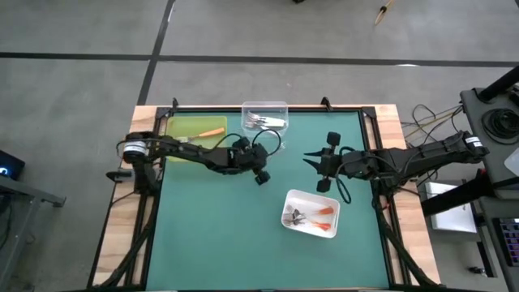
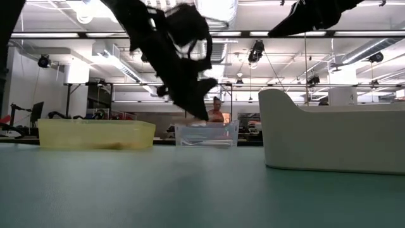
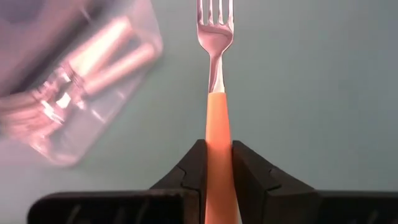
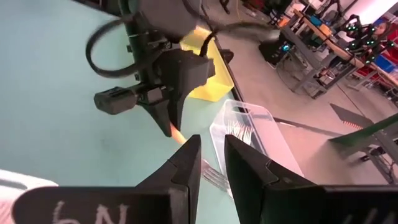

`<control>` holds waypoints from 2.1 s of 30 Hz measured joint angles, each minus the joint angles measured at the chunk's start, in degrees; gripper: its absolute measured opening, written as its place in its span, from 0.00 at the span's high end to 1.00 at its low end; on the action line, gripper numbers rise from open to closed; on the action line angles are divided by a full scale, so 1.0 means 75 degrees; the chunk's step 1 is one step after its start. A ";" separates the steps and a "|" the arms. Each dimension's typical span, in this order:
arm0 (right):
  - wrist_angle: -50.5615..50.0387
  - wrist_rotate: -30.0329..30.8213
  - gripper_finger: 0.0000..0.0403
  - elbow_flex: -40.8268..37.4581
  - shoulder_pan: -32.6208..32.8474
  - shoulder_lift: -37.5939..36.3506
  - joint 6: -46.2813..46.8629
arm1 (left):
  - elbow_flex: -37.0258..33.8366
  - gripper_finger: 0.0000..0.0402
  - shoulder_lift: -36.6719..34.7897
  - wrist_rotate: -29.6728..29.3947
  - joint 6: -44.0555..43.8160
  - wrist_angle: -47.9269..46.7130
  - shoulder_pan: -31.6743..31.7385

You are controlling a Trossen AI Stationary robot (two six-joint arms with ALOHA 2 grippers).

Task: Sort silverware by color (type)
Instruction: Put the light orange into the yellow bin

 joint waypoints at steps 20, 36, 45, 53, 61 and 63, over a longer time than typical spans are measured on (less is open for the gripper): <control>0.1852 -0.0545 0.84 -0.0882 0.0003 0.0003 0.2119 | 0.0012 0.92 -0.2397 -0.3533 0.1761 -0.0516 -0.1328; 0.6681 -0.0519 0.84 -0.2045 -0.0200 0.0091 0.4375 | 0.0018 0.92 -0.2245 -0.4474 0.0978 0.0073 -0.1819; 0.6659 -0.0024 0.81 -0.1549 -0.0557 0.0848 0.5194 | 0.0027 0.91 -0.1957 -0.3905 0.0978 0.0703 -0.1851; 0.6656 0.0067 0.62 -0.0970 -0.0983 0.1666 0.5541 | 0.0027 0.91 -0.1907 -0.3888 0.0949 0.0757 -0.1862; 0.6654 0.0026 0.53 -0.0517 -0.1349 0.2448 0.5532 | 0.0027 0.91 -0.1907 -0.3888 0.0888 0.0763 -0.1892; 0.6659 0.0000 0.53 -0.0382 -0.1349 0.2618 0.5443 | 0.0027 0.91 -0.1907 -0.3888 0.0872 0.0763 -0.1889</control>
